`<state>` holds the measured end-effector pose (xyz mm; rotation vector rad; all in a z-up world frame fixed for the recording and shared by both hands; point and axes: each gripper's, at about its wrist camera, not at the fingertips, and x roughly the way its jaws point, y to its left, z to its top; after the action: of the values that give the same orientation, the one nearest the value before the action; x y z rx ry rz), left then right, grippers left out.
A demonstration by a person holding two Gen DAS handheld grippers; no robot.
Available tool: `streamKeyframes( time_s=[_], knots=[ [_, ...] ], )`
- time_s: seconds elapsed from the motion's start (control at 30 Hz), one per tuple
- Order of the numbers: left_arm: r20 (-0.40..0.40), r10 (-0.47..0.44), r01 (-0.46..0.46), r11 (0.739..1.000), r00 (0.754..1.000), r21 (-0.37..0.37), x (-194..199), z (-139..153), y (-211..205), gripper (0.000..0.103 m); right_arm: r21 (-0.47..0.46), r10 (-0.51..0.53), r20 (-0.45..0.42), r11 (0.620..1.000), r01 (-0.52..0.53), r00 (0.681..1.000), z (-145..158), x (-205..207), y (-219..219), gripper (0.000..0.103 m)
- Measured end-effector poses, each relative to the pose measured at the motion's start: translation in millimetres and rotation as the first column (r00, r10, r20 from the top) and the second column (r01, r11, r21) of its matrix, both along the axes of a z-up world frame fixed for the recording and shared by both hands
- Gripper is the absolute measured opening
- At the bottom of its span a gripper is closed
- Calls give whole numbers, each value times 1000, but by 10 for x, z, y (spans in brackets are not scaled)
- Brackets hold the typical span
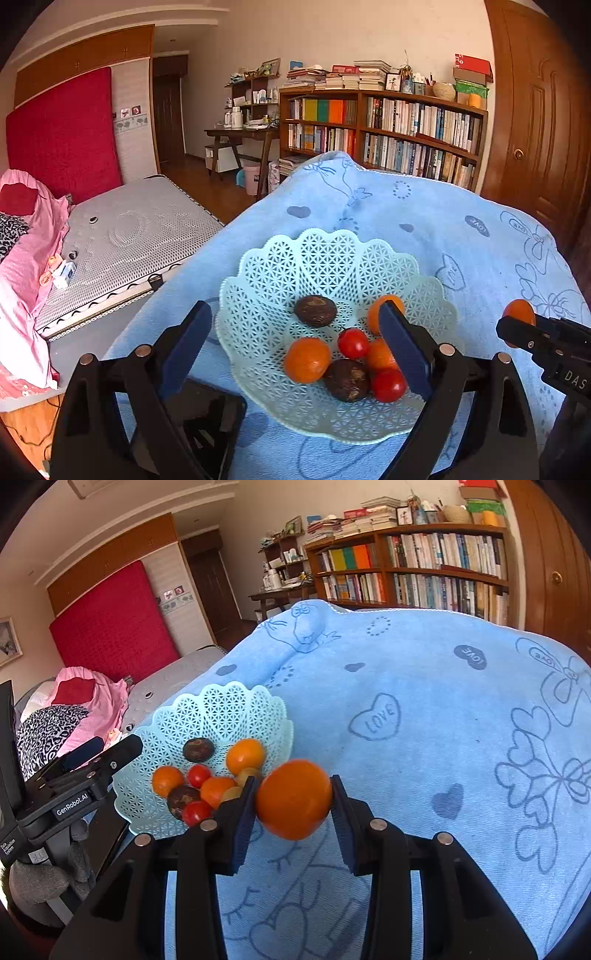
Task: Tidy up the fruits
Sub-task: 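Lower the tangerine into the basket and open the right tool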
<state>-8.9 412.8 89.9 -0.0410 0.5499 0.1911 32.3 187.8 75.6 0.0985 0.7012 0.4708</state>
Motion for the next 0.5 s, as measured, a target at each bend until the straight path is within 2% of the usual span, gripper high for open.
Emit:
streamKeyframes(
  time_s=[0.2,0.37,0.4,0.47,0.5],
  knots=[
    [12,46,-47,999,999,14,-139,27,207,96,-16,89,-21,996,-89,996,-39,57,448,39],
    [13,59,-59,998,998,10,-189,14,287,98,-14,113,-48,993,-114,992,-109,79,628,40],
    [12,60,-60,998,998,7,-191,7,298,99,-12,120,-49,993,-121,992,-107,70,641,45],
    [9,62,-62,998,998,3,-183,-2,299,99,-18,110,-41,994,-111,993,-97,47,637,72],
    [10,63,-63,998,998,3,-181,-5,299,100,-20,102,-32,995,-102,994,-90,33,620,76]
  ],
)
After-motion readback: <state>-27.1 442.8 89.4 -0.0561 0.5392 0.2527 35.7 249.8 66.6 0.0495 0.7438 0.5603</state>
